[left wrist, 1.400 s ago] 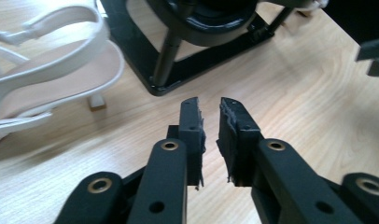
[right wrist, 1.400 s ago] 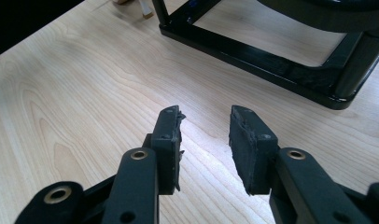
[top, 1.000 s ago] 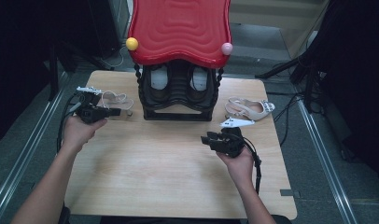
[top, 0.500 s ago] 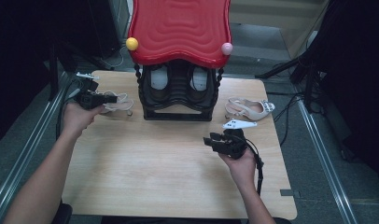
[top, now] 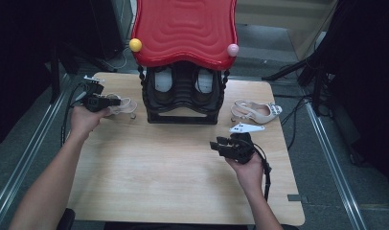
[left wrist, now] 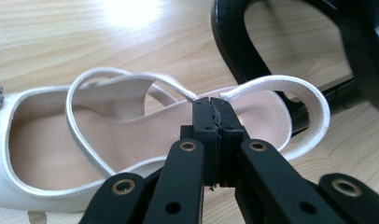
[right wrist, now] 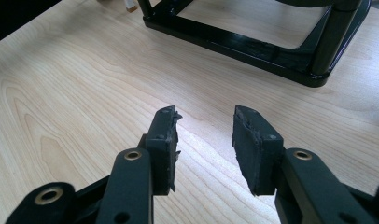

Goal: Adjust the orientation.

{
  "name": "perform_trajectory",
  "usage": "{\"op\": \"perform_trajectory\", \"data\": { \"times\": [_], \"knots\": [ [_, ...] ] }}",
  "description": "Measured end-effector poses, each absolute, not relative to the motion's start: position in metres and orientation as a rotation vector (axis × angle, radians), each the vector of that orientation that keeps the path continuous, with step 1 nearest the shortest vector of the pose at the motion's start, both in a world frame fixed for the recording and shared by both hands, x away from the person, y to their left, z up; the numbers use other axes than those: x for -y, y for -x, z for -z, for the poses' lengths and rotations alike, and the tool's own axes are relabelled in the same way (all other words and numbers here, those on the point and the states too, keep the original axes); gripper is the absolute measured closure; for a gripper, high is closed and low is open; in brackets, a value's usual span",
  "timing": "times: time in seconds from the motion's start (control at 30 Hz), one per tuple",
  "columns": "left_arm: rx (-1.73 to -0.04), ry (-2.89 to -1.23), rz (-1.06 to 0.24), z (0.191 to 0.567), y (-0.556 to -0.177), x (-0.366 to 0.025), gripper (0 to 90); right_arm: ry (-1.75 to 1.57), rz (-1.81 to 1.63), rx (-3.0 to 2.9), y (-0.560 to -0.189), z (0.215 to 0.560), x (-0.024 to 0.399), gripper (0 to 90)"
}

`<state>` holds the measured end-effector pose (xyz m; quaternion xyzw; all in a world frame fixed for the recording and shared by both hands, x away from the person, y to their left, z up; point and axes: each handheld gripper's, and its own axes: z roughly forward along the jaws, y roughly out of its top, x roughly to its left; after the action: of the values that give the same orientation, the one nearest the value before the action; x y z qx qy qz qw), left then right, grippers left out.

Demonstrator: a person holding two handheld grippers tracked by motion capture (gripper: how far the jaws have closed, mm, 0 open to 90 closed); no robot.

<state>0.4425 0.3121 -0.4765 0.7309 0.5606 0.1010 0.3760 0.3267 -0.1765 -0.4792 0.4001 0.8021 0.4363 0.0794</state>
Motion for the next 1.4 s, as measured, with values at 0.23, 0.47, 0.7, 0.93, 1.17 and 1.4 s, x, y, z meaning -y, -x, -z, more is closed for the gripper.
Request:
{"op": "perform_trajectory", "data": {
  "times": [0.23, 0.47, 0.7, 0.93, 1.17, 1.4],
  "knots": [
    [-1.444, -1.871, -0.254, 0.486, -0.436, -0.316, 90.0, -1.195, -1.301, -2.397, -0.326, 0.479, 0.176, 60.2],
    [-1.452, -1.883, -0.241, 0.490, -0.434, -0.322, 90.0, -1.195, -1.310, -2.389, -0.326, 0.478, 0.177, 60.2],
    [-1.464, -1.889, -0.230, 0.489, -0.431, -0.327, 90.0, -1.201, -1.316, -2.380, -0.326, 0.478, 0.178, 60.1],
    [-1.482, -1.895, -0.258, 0.489, -0.429, -0.332, 90.0, -1.208, -1.315, -2.379, -0.326, 0.478, 0.178, 59.8],
    [-1.503, -1.899, -0.256, 0.488, -0.428, -0.340, 90.0, -1.216, -1.316, -2.374, -0.326, 0.477, 0.178, 59.7],
    [-1.542, -1.890, -0.244, 0.486, -0.424, -0.350, 90.0, -1.215, -1.317, -2.370, -0.326, 0.477, 0.178, 59.7]
  ]
}}
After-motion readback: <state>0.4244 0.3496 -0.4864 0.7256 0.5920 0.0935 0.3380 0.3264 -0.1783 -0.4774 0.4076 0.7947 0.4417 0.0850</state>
